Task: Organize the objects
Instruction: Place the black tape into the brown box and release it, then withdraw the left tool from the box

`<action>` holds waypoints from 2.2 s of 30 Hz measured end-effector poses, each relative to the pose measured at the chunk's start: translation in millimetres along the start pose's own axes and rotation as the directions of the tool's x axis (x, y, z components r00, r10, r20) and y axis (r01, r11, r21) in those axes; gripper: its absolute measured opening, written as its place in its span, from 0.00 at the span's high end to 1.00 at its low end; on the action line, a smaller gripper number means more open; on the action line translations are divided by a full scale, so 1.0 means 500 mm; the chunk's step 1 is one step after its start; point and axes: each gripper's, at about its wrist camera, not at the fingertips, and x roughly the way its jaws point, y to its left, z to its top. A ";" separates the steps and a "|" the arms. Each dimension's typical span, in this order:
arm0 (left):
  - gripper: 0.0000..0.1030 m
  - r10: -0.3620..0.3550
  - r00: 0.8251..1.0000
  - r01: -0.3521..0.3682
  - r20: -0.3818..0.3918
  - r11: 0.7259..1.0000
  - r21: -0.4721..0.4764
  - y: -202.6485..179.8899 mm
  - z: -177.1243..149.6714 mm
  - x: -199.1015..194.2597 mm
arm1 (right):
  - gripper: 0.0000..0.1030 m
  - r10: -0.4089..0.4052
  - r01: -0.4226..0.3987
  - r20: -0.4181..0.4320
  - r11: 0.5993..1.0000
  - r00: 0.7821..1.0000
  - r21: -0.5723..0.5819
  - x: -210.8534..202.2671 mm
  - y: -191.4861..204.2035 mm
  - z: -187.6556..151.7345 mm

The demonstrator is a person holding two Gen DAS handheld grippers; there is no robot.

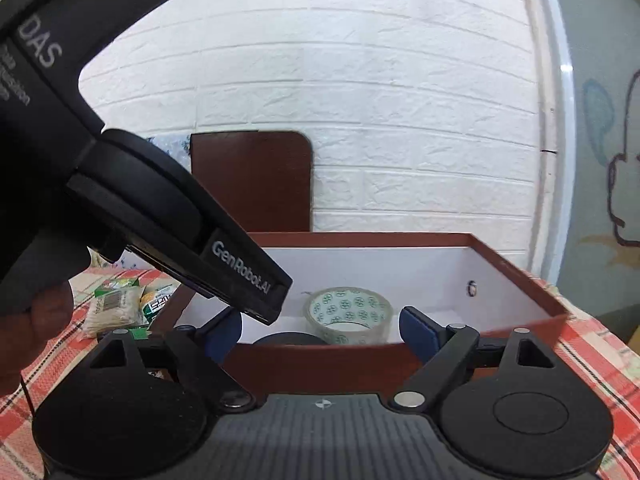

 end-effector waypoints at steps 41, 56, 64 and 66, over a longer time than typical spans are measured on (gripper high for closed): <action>0.46 0.146 0.989 -0.147 -0.016 0.983 -0.108 0.116 -0.237 -0.147 | 0.17 -0.005 0.006 -0.011 0.988 1.000 0.156 -0.218 0.074 -0.011; 0.44 0.167 0.984 -0.174 -0.055 0.968 -0.180 0.189 -0.277 -0.123 | 0.17 0.026 -0.021 -0.069 0.997 0.997 0.073 -0.185 0.123 -0.012; 0.44 0.195 0.978 -0.208 -0.079 0.953 -0.219 0.234 -0.297 -0.112 | 0.17 0.063 -0.061 -0.096 0.998 0.993 0.018 -0.173 0.154 -0.013; 0.43 0.201 0.976 -0.215 -0.085 0.949 -0.229 0.246 -0.302 -0.110 | 0.18 0.076 -0.076 -0.103 0.997 0.992 0.006 -0.170 0.162 -0.012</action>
